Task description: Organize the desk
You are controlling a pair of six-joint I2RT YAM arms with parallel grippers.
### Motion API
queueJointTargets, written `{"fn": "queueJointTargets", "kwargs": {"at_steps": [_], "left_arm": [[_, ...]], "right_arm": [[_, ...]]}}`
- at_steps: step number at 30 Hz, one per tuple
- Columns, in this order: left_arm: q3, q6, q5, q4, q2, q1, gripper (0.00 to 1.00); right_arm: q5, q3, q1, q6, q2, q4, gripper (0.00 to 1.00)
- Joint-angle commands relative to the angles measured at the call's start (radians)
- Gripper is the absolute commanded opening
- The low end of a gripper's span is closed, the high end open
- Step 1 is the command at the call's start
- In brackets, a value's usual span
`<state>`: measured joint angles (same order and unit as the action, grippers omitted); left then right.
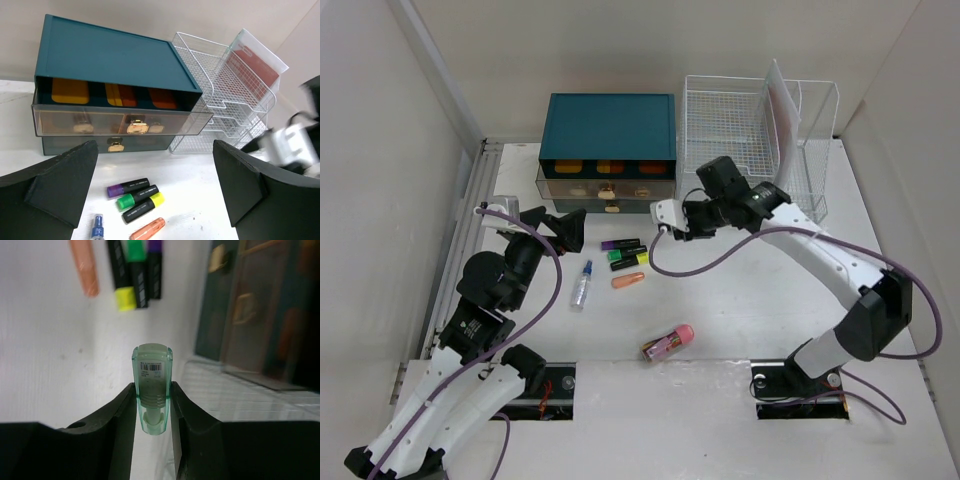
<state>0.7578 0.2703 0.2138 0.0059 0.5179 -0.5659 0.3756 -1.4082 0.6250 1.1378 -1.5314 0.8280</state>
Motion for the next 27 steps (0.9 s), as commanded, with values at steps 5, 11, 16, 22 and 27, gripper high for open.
{"fn": "queueJointTargets", "kwargs": {"at_steps": [5,11,16,22,27], "left_arm": [[-0.02,-0.011,0.025,0.051,-0.021,-0.002,0.99],[-0.02,-0.011,0.007,0.051,-0.001,-0.002,0.99],[-0.02,-0.011,0.007,0.051,-0.001,-0.002,0.99],[-0.02,-0.02,0.018,0.051,-0.001,-0.002,0.99],[-0.02,-0.02,0.018,0.051,0.008,-0.002,0.99]], "right_arm": [[0.056,-0.142,0.012,-0.312,0.036,-0.318,0.03],[-0.035,-0.212,0.012,-0.378,-0.044,-0.481,0.02],[-0.148,-0.239,0.012,-0.388,-0.122,-0.596,0.02],[-0.219,-0.259,0.012,-0.403,-0.22,-0.651,0.02],[-0.228,-0.29,0.012,-0.424,-0.256,-0.652,0.04]]}}
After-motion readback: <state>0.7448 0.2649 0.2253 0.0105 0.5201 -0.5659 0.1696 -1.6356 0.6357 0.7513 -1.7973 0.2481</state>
